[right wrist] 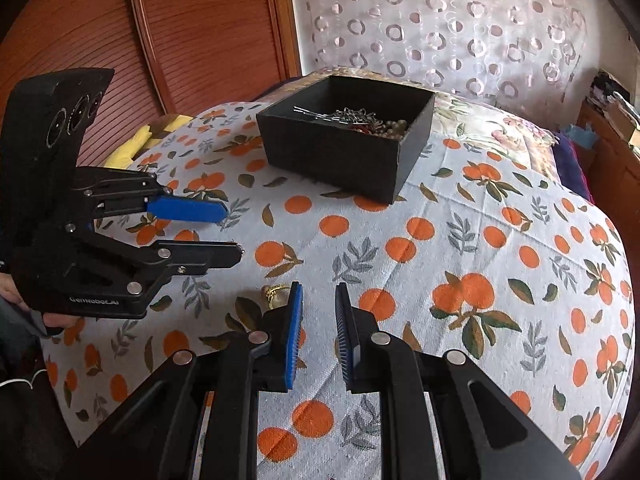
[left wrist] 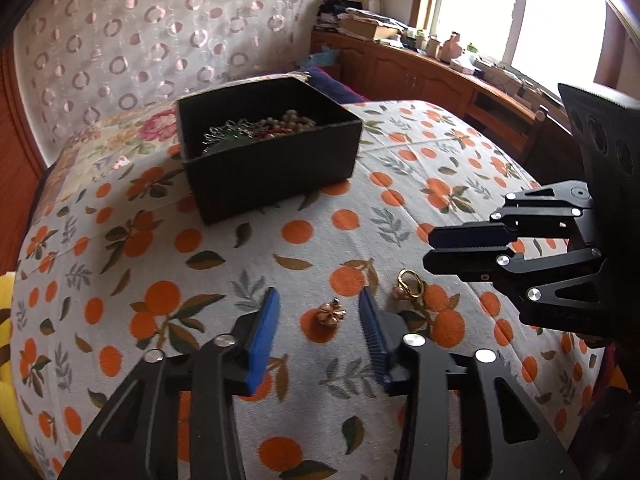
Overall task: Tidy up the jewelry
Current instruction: 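Move the left tool to the small brown earring while the right tool approaches the gold ring, then grasp the brown earring with the left tool while the right tool grasps the gold ring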
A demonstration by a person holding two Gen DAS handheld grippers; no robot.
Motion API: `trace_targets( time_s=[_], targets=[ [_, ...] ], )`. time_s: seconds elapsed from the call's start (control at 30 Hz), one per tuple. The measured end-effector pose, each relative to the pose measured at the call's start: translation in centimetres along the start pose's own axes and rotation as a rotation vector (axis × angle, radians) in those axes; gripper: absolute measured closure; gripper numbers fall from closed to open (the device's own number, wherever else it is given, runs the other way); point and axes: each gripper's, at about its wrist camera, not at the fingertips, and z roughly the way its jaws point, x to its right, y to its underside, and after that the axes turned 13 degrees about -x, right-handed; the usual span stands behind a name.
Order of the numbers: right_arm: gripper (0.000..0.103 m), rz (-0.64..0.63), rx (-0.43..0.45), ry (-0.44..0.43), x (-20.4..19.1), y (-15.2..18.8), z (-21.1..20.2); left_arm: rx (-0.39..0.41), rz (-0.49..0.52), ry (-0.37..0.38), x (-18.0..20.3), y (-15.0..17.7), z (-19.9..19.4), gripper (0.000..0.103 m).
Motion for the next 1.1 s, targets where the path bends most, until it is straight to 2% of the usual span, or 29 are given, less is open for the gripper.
trace_targets(
  time_s=[0.13,0.2,0.33,0.57,0.67,0.87,0.97,1.1],
  targets=[
    [0.084,-0.001,0.001,-0.006,-0.1,-0.1,0.1,-0.007,0.002,0.003,0.3,0.0,0.4,0.071],
    [0.084,-0.003,-0.003,-0.009,-0.3,0.0,0.2,-0.005,-0.005,0.007,0.2,0.0,0.4,0.077],
    [0.065,-0.008,-0.009,-0.014,-0.5,0.1,0.5,-0.001,-0.01,0.012,0.1,-0.1,0.5,0.089],
    [0.059,-0.025,-0.024,-0.013,-1.1,0.0,1.1,0.01,-0.031,0.011,-0.5,0.0,0.2,0.089],
    [0.059,-0.039,-0.024,-0.007,-1.5,-0.3,1.4,0.022,-0.045,0.009,-0.9,-0.1,-0.2,0.089],
    [0.06,-0.101,-0.018,0.066,-2.7,-0.5,1.8,0.038,-0.069,0.005,-1.6,-0.2,-0.8,0.089],
    [0.078,-0.103,-0.013,0.08,-2.6,-0.5,1.7,0.042,-0.073,0.005,-1.8,-0.2,-0.9,0.089],
    [0.079,-0.113,-0.015,0.082,-2.7,-0.4,1.7,0.046,-0.075,0.005,-1.8,-0.2,-0.9,0.089]
  ],
)
